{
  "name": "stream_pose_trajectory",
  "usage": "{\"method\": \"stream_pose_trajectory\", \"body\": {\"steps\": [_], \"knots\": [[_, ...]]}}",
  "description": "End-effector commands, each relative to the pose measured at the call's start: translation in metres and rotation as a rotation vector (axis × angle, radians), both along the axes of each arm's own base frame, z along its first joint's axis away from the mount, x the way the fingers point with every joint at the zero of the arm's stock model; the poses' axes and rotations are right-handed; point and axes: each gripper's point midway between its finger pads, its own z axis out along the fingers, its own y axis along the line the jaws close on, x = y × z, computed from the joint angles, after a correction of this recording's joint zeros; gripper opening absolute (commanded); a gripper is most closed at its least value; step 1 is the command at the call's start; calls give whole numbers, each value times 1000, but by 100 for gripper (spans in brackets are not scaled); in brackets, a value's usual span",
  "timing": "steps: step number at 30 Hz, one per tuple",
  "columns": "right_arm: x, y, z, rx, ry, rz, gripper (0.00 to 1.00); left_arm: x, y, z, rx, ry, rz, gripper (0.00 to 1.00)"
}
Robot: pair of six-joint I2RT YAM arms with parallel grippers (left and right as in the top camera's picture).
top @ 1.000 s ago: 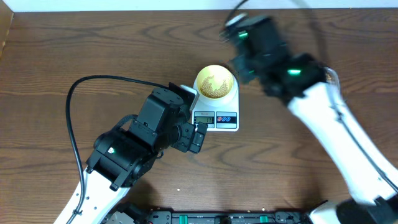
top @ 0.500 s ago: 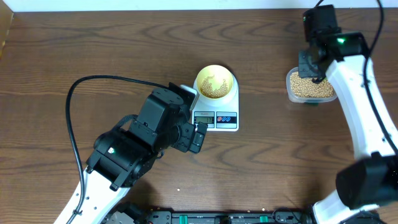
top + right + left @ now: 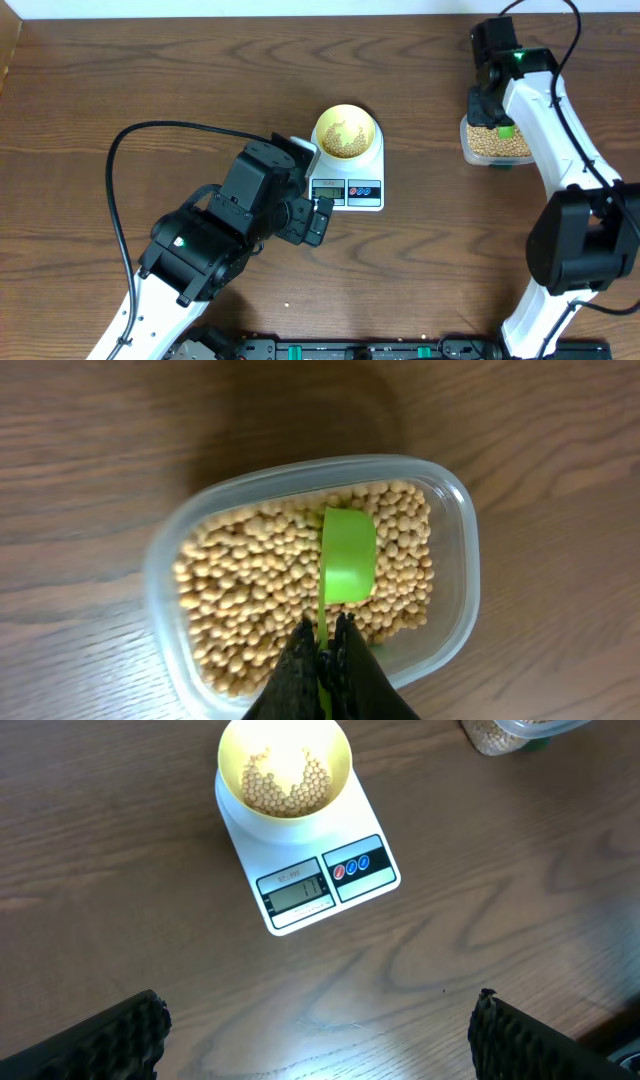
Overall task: Scoop item into bowl and weigh 50g on scale
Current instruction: 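Move the green scoop with the right gripper down into the soybean tub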
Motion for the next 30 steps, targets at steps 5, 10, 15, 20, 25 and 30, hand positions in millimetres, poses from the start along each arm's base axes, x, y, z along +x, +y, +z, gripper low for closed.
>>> {"method": "stream_pose_trajectory", "body": {"steps": [5,10,15,20,25,30], "knots": [[-3,3,-27,90,61,-28,1,1,0,10,-20,-19,6,98],[-12,26,-34,286,109,-17,1,1,0,10,-20,-19,6,98],[-16,28,-34,472,132,-19,1,1,0,10,-19,-19,6,98],[-14,24,-25,704,103,-14,1,1,0,10,-19,-19,6,98],[-15,7,-9,900,53,-15,1,1,0,10,-20,-19,6,98],[-22,-7,-6,937,47,-23,1,1,0,10,-19,-19,6,98]]}}
